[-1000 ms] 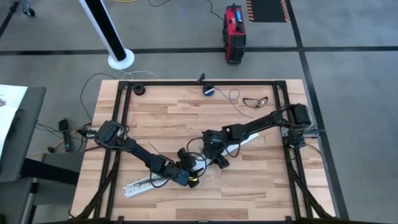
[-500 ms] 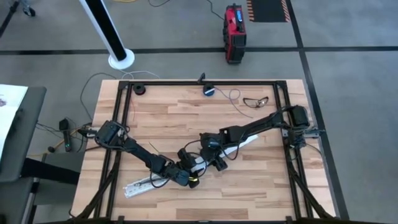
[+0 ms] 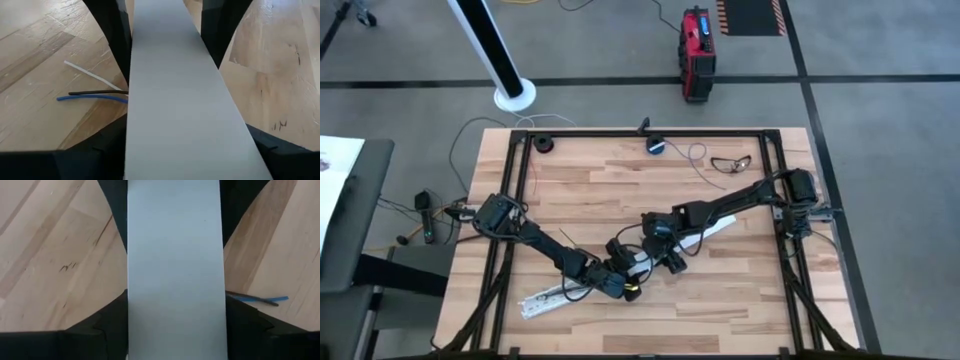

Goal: Ziptie cables
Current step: Close the white cable duct

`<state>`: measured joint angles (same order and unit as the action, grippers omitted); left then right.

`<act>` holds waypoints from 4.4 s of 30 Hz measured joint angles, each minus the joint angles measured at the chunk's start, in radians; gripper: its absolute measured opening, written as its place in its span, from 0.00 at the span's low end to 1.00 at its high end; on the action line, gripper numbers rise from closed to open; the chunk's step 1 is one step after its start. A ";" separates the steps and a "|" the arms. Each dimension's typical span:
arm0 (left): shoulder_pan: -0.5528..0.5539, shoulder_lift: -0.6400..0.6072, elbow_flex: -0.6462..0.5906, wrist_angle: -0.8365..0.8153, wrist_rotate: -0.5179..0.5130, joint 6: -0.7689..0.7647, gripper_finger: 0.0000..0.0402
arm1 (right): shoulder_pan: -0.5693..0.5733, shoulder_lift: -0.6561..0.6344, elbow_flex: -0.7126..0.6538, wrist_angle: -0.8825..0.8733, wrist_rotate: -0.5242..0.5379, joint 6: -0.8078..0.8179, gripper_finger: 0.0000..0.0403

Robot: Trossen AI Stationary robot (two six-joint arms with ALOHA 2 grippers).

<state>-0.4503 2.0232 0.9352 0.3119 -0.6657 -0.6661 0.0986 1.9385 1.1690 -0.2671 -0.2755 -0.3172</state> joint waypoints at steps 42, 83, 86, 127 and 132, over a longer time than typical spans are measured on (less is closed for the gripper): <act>0.001 0.000 -0.001 -0.006 0.006 0.017 0.61 | -0.024 -0.038 0.122 -0.209 -0.059 0.001 0.81; 0.003 0.000 -0.001 -0.006 0.007 0.014 0.61 | 0.065 -0.086 0.252 -0.338 0.069 -0.251 0.00; 0.003 0.000 -0.001 -0.005 0.007 0.013 0.61 | 0.071 -0.083 0.276 -0.360 0.070 -0.285 0.00; 0.004 0.000 -0.001 0.020 0.023 0.012 0.61 | 0.052 0.131 0.418 -0.364 -0.014 -0.473 0.00; 0.004 0.000 -0.001 0.021 0.026 0.018 0.61 | 0.049 0.144 0.419 -0.377 -0.014 -0.474 0.00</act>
<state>-0.4467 2.0232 0.9340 0.3327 -0.6399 -0.6477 0.1481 2.0827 1.5879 -0.6444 -0.2893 -0.7910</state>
